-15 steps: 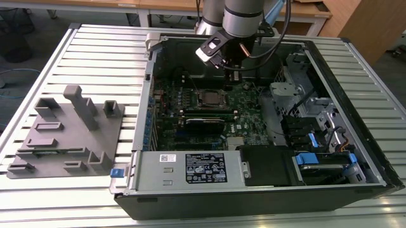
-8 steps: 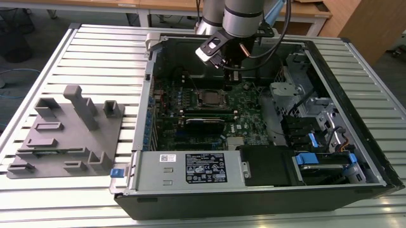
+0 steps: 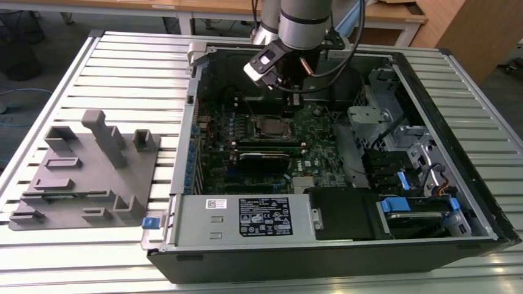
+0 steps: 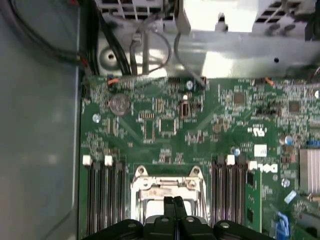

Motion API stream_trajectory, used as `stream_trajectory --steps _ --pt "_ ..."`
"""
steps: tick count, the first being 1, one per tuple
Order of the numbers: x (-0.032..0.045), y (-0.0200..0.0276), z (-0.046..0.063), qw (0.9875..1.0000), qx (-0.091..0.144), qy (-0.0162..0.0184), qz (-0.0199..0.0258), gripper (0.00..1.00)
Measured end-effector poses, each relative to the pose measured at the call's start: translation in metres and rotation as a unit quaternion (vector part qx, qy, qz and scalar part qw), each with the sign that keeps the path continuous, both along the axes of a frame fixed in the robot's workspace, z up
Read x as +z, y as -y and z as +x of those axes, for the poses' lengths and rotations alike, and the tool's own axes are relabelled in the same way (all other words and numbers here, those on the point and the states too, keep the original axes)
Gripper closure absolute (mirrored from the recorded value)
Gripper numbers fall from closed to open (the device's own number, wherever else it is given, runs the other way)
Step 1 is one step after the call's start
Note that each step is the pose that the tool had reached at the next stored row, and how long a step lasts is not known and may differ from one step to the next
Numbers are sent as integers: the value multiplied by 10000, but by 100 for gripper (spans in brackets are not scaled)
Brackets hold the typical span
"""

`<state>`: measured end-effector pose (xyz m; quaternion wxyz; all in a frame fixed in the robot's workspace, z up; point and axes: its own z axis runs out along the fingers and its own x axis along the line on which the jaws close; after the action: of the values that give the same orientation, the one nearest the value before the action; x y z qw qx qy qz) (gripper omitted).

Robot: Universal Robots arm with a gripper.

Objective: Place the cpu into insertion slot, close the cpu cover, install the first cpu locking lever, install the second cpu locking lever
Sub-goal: 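Close the cpu cover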

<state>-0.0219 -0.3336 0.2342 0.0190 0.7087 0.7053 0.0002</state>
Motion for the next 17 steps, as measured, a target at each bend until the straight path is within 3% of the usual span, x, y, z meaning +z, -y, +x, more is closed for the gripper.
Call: stream_trajectory --steps 5,11,17 --pt "-33 1 -127 10000 0 0 0 89" --pt "-108 9 -171 10000 0 0 0 89" --pt "-121 9 -231 10000 1 -1 -1 89"
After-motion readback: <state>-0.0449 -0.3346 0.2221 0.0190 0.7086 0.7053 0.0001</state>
